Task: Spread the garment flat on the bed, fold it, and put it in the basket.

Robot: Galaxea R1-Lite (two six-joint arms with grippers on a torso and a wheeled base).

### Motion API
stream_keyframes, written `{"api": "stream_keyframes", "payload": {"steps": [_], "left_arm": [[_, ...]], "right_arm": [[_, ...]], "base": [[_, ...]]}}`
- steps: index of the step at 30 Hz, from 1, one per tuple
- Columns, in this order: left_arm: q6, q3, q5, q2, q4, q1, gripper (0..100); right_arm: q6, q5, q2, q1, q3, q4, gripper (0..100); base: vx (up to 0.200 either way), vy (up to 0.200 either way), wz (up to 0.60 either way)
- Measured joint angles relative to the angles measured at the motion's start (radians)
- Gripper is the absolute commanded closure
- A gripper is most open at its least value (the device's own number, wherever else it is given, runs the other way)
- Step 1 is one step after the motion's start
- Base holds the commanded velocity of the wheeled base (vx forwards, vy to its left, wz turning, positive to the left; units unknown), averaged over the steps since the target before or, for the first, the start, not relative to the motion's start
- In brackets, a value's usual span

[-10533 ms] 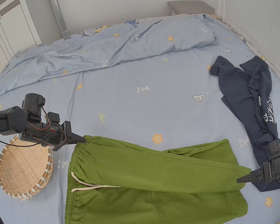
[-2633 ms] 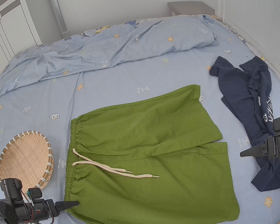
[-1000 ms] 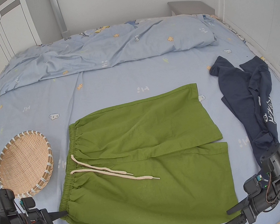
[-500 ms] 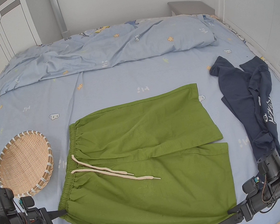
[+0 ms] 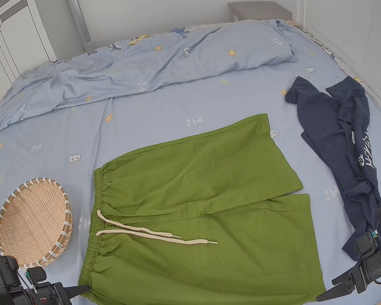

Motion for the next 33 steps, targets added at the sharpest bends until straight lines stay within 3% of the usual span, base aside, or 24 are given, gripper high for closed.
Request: {"api": "stream_keyframes", "payload": {"steps": [8, 33], "left_arm": [[0.000, 0.007, 0.000, 0.000, -0.002, -0.008, 100], [0.000, 0.000, 0.000, 0.002, 0.001, -0.006, 100]], "right_arm": [[-0.005, 0.105, -0.051, -0.008, 0.024, 0.034, 0], [-0.016, 0.097, 0.192, 0.064, 0.034, -0.099, 0]], "base": [[0.000, 0.000, 0.00], [0.000, 0.000, 0.00]]}}
